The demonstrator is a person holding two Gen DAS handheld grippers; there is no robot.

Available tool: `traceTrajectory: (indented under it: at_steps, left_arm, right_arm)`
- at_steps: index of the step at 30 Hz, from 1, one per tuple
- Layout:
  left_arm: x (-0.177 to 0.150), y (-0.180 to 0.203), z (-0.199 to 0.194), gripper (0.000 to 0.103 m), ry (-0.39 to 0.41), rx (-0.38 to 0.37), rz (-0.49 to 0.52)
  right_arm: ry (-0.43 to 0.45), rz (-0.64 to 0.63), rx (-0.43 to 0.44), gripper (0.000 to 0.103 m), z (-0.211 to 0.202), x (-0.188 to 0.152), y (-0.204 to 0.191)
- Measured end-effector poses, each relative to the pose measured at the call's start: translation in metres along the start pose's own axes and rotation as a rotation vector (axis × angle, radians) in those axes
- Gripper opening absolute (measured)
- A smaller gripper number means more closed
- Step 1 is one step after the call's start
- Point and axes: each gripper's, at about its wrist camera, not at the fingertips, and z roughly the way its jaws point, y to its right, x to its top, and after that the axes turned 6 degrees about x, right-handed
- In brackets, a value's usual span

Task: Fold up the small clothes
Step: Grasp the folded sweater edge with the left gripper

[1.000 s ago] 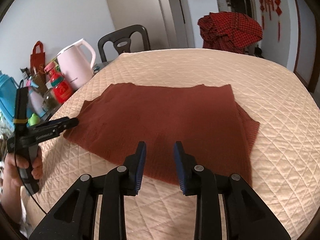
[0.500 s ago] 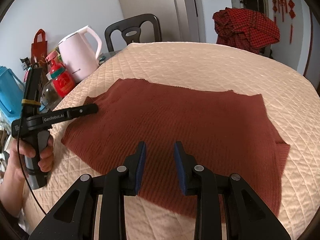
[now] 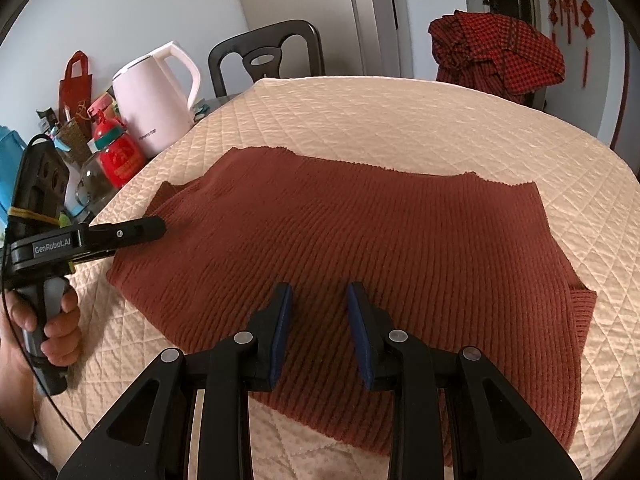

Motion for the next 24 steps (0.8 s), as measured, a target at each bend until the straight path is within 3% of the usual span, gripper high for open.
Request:
traceTrajectory:
  at_steps: [2,3,6,11,24]
  left_arm:
    - [0.004,0.003,0.006,0.040,-0.002,0.022,0.007]
    - [0.005,0.006,0.008,0.023,0.002,0.059,0.026]
    - [0.002,0.008,0.008,0.018,0.015,0.084,0.042]
    - [-0.004,0.005,0.004,0.017,0.041,0.071,0.043]
    - [-0.005,-0.009,0.003,0.017,0.037,0.011,0.002]
  right_arm:
    - [-0.001,-0.005,-0.003,0.029,0.000,0.000,0.000]
    - [-0.001,-0.007,-0.004,0.029,0.000,0.000,0.000]
    - [-0.008,-0.008,-0.016,0.029,-0.002,-0.001,-0.002]
    - [0.001,-0.028,-0.030,0.029,-0.003,0.007,-0.009]
    - [-0.082,-0.056,-0.146,0.025,0.057,0.050,0.003]
